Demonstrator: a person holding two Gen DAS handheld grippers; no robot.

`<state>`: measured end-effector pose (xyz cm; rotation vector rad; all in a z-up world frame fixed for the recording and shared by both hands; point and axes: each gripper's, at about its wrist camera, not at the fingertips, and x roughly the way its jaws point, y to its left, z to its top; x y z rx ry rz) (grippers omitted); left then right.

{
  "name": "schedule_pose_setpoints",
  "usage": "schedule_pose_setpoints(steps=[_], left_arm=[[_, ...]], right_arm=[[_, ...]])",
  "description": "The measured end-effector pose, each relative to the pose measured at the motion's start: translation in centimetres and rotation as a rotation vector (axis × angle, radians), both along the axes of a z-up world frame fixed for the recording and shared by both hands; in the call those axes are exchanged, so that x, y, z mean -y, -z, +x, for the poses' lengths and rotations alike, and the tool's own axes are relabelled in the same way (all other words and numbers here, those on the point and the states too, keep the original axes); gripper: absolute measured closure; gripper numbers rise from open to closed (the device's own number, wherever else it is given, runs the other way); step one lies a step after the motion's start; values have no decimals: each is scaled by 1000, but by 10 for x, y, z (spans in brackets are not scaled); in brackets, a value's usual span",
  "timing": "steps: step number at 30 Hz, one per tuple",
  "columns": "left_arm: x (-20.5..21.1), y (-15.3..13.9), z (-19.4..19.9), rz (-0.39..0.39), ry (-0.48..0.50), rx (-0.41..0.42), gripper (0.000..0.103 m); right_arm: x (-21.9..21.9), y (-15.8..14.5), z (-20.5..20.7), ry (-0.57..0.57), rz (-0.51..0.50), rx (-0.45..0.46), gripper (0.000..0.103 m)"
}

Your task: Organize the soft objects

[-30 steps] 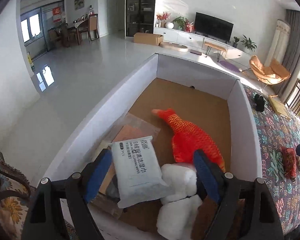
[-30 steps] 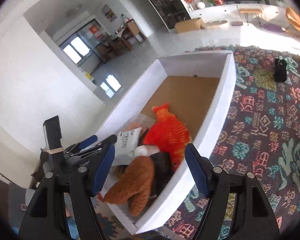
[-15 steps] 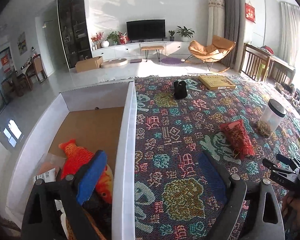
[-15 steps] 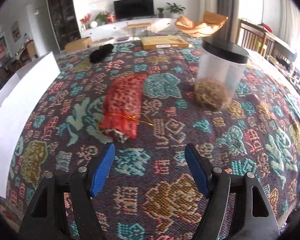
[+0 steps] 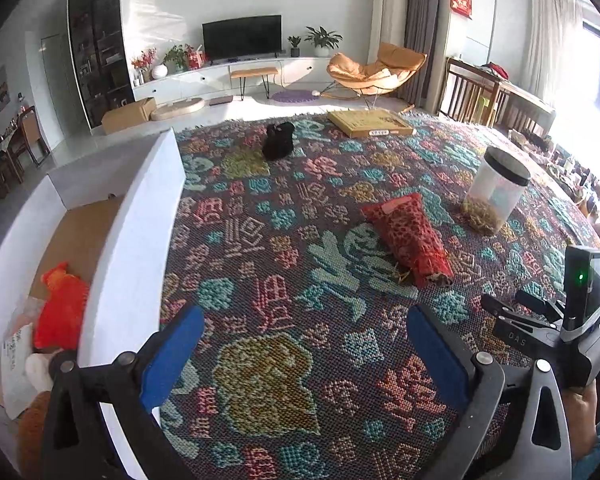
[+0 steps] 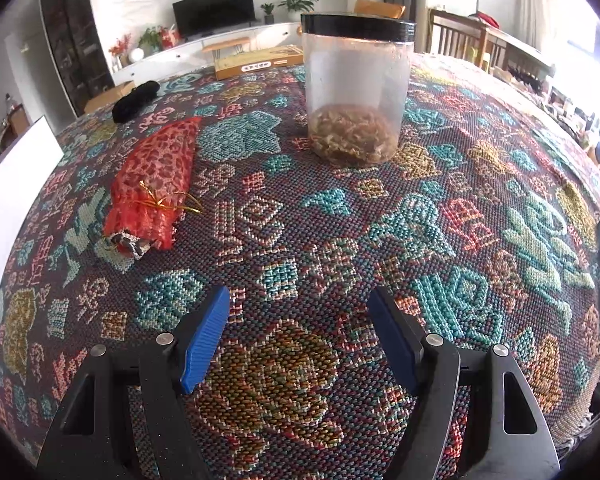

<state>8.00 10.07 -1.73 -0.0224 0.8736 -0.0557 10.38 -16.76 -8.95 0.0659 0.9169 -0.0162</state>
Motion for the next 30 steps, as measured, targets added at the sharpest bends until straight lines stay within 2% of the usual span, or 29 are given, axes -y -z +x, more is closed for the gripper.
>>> schedule_pose_setpoints(steps=[2, 5, 10, 13, 17, 30], left_arm=[[5, 34, 12, -16, 8, -72, 2], [2, 72, 29, -31, -9, -127, 2], [-8, 100, 56, 3, -44, -148, 2], [-8, 103, 66, 47, -42, -118, 2], [-10, 105, 68, 37, -56, -82, 0], [-10, 104, 68, 33, -59, -79, 0]], right_arm=[[-1, 1, 0, 2, -11, 3, 28], [-12, 4, 0, -16, -59, -1, 23], [-12, 6, -1, -14, -58, 8, 20], [-14, 7, -1, -14, -64, 12, 19], [-13, 8, -1, -15, -64, 13, 18], [-14, 7, -1, -14, -63, 12, 17]])
